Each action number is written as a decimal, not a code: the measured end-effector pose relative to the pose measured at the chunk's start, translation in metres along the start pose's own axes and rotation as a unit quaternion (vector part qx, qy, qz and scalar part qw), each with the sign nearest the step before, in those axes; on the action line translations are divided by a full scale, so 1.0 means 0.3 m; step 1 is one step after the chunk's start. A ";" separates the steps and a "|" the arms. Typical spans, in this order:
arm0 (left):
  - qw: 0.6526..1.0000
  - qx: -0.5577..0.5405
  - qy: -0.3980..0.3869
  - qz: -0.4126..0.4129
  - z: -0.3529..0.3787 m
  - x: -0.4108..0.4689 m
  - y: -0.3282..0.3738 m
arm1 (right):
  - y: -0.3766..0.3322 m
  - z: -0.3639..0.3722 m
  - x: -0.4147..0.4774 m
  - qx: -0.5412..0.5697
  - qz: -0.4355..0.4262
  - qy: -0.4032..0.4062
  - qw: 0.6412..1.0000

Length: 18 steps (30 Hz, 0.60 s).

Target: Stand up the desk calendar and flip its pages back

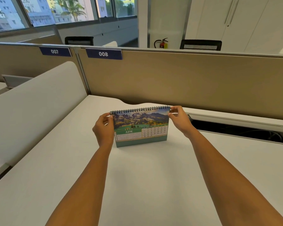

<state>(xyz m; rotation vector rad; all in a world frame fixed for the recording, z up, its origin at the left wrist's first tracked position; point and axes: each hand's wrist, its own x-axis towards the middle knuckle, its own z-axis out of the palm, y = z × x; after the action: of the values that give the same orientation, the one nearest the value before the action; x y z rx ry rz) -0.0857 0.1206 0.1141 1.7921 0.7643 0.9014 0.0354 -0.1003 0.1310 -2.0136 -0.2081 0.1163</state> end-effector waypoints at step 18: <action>0.981 0.149 -0.093 0.085 0.007 -0.071 -0.011 | -0.033 -0.043 -0.093 -0.079 -0.012 -0.069 0.994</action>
<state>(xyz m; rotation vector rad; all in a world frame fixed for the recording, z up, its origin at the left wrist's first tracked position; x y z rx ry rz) -0.0957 0.1035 0.1054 2.1984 0.6589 0.7436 0.0095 -0.1130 0.1453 -2.1613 -0.3393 0.2313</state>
